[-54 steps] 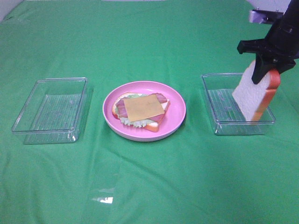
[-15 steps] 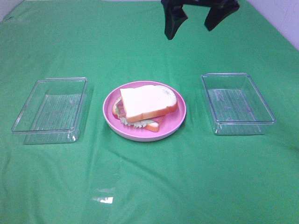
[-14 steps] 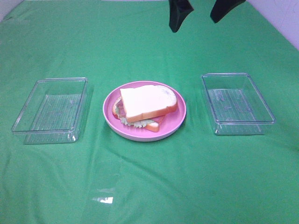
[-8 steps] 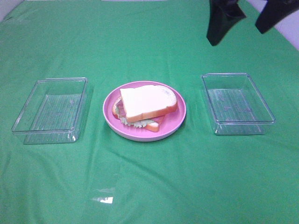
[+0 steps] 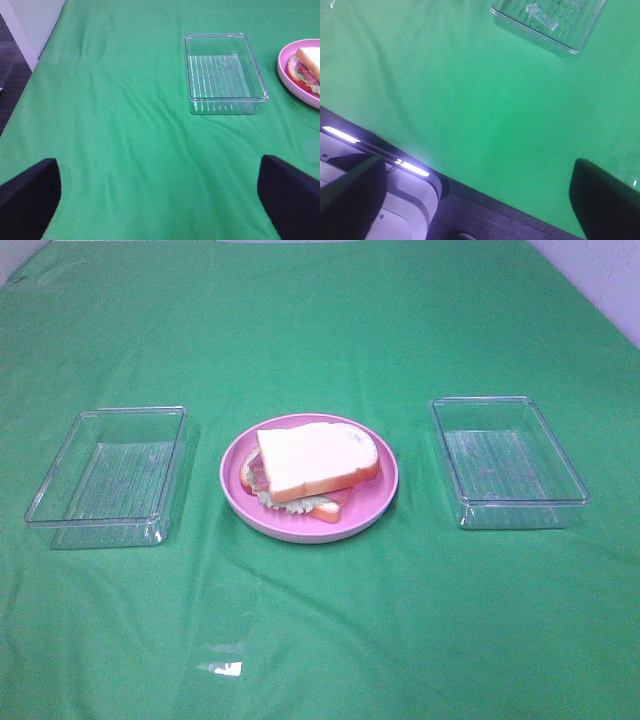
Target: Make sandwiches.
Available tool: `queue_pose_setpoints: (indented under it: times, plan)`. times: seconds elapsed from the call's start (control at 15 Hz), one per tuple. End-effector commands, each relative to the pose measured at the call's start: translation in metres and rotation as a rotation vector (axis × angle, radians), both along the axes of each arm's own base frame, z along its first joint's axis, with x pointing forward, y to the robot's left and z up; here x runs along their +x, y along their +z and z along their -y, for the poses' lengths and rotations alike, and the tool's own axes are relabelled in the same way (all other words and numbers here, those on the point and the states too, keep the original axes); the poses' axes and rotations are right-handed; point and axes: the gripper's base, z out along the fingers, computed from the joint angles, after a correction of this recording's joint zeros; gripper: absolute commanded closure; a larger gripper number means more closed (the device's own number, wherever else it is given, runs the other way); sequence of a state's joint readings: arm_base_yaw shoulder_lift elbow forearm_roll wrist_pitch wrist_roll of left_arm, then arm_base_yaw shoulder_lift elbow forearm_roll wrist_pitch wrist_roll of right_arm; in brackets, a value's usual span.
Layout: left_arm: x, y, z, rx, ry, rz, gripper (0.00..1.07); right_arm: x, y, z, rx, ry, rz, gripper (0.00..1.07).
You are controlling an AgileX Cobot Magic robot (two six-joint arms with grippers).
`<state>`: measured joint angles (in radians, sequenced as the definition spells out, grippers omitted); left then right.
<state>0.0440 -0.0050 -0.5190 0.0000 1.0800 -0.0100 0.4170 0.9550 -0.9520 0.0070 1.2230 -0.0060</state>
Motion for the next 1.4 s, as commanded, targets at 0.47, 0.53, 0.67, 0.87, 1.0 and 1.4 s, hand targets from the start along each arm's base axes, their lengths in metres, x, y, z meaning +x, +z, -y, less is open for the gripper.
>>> queue_pose_setpoints:
  times: [0.47,0.53,0.67,0.87,1.0,1.4]
  plan:
    - [-0.002,0.000,0.000,0.002,0.001,0.021,0.06,-0.095,-0.036,0.061,0.038,-0.404,0.294,0.11]
    - [-0.002,0.000,0.000,0.002,0.001,0.021,0.06,-0.106,-0.044,0.062,0.051,-0.403,0.331,0.11]
    - [-0.002,0.000,0.000,0.002,0.001,0.021,0.06,-0.128,-0.061,0.063,0.082,-0.402,0.442,0.11]
    - [-0.002,0.000,0.000,0.002,0.001,0.021,0.06,-0.141,-0.080,0.063,0.123,-0.391,0.577,0.11]
    - [-0.002,0.000,0.000,0.002,0.001,0.021,0.06,-0.143,-0.080,0.063,0.135,-0.390,0.593,0.11]
    - [0.000,0.000,0.000,0.001,0.001,0.006,0.06,-0.144,-0.080,0.062,0.137,-0.392,0.595,0.11]
